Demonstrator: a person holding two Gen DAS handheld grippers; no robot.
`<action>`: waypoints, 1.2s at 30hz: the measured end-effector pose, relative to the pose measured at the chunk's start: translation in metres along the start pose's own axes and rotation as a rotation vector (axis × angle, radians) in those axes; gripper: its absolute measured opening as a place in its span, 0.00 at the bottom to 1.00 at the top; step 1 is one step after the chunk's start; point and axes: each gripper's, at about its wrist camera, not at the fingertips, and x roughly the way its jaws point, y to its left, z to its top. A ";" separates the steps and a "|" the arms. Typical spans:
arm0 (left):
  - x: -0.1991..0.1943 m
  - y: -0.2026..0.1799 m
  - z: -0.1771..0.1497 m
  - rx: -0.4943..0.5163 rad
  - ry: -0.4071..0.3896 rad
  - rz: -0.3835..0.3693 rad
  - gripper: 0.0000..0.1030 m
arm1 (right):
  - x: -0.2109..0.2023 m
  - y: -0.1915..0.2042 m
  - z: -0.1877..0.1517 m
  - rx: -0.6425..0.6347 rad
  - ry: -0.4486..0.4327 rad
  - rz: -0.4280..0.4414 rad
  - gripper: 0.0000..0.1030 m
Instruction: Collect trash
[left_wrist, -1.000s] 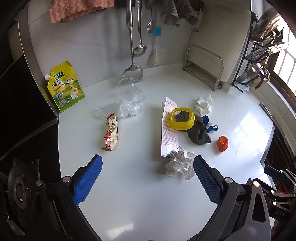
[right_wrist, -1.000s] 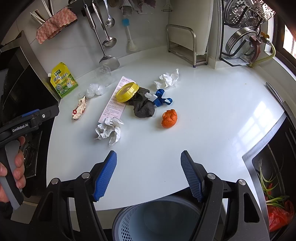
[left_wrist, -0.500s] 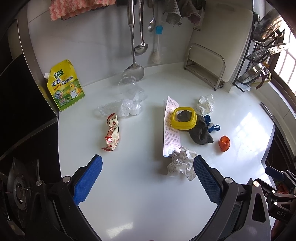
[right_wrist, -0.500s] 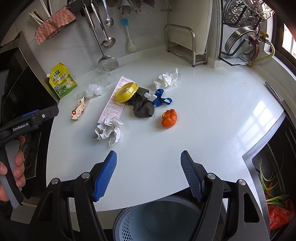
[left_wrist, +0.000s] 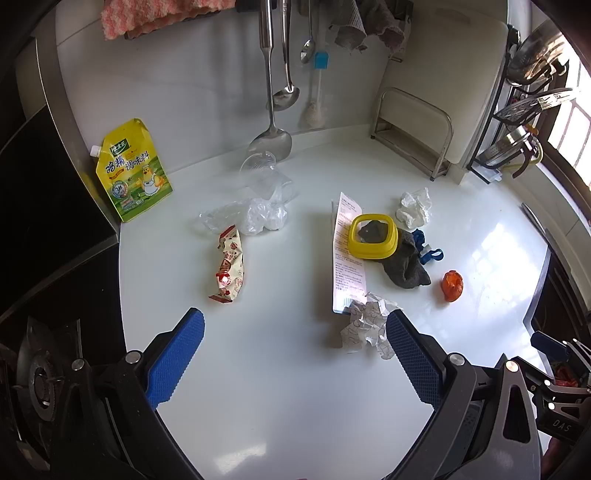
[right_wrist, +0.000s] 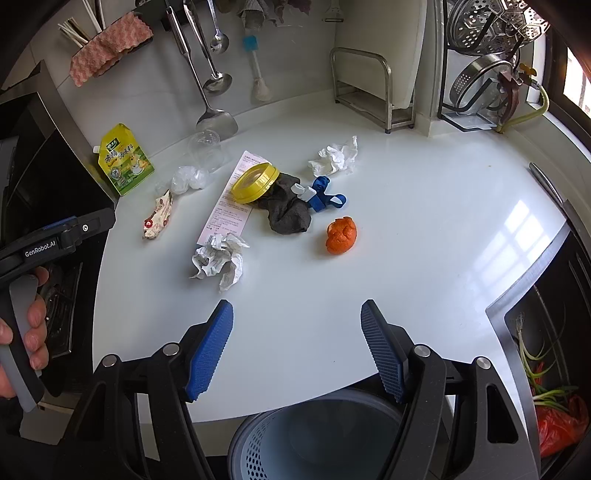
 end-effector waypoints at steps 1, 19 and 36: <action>0.000 0.000 0.000 -0.001 0.000 0.001 0.94 | 0.000 0.000 0.000 0.000 0.000 -0.001 0.67; 0.001 0.010 -0.006 -0.008 0.014 0.003 0.94 | 0.001 0.004 -0.005 0.010 0.004 -0.003 0.67; 0.025 0.036 -0.014 -0.043 0.068 0.024 0.94 | 0.013 -0.002 -0.007 0.050 0.031 -0.002 0.67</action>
